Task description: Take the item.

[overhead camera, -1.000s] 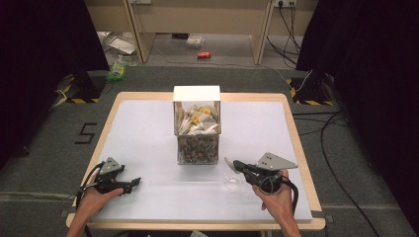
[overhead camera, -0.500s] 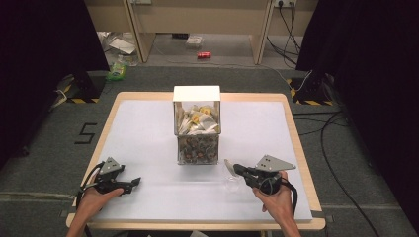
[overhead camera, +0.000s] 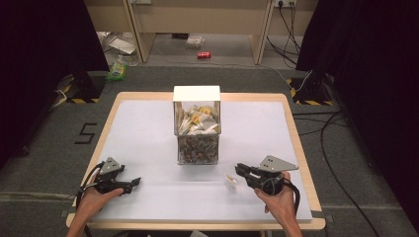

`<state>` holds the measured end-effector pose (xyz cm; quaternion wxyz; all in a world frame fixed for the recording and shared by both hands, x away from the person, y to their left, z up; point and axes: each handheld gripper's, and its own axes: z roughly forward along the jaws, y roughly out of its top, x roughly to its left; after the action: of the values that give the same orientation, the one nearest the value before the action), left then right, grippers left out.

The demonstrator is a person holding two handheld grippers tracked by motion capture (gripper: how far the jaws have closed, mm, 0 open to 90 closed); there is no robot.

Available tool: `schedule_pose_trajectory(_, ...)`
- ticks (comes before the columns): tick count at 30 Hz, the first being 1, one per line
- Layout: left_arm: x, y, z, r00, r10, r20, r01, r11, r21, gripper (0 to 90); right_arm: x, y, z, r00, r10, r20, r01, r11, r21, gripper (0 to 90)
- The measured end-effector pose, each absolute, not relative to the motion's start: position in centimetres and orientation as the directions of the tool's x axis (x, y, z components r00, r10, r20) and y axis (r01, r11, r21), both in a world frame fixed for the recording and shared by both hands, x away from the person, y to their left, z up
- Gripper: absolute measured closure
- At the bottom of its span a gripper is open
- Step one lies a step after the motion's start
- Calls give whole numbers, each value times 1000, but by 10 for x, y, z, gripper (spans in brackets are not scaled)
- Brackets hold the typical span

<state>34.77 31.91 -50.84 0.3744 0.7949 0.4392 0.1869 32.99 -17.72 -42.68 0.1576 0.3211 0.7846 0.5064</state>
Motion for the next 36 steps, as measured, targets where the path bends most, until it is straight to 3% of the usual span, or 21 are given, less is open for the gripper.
schedule_pose_trajectory(14, 347, 319, -508, 541, 841, -32, 562, -332, 758, 151, 332, -187, -420, -689, 723, 52, 343, 262, 902, 646)
schedule_pose_trajectory(16, 347, 319, -508, 541, 841, -31, 561, -333, 758, 151, 333, -190, -420, -668, 742, 55, 350, 248, 903, 567)
schedule_pose_trajectory(18, 347, 319, -508, 540, 841, -32, 562, -332, 758, 151, 333, -191, -420, -661, 748, 59, 356, 243, 902, 547)
schedule_pose_trajectory(19, 347, 319, -508, 541, 841, -32, 562, -332, 758, 151, 335, -193, -420, -653, 755, 62, 364, 241, 900, 485)
schedule_pose_trajectory(26, 347, 319, -508, 540, 841, -32, 562, -332, 758, 151, 338, -203, -421, -598, 798, 74, 380, 201, 903, 356)
schedule_pose_trajectory(36, 348, 319, -508, 544, 838, -33, 559, -333, 759, 151, 343, -227, -423, -515, 851, 99, 410, 143, 901, 284)
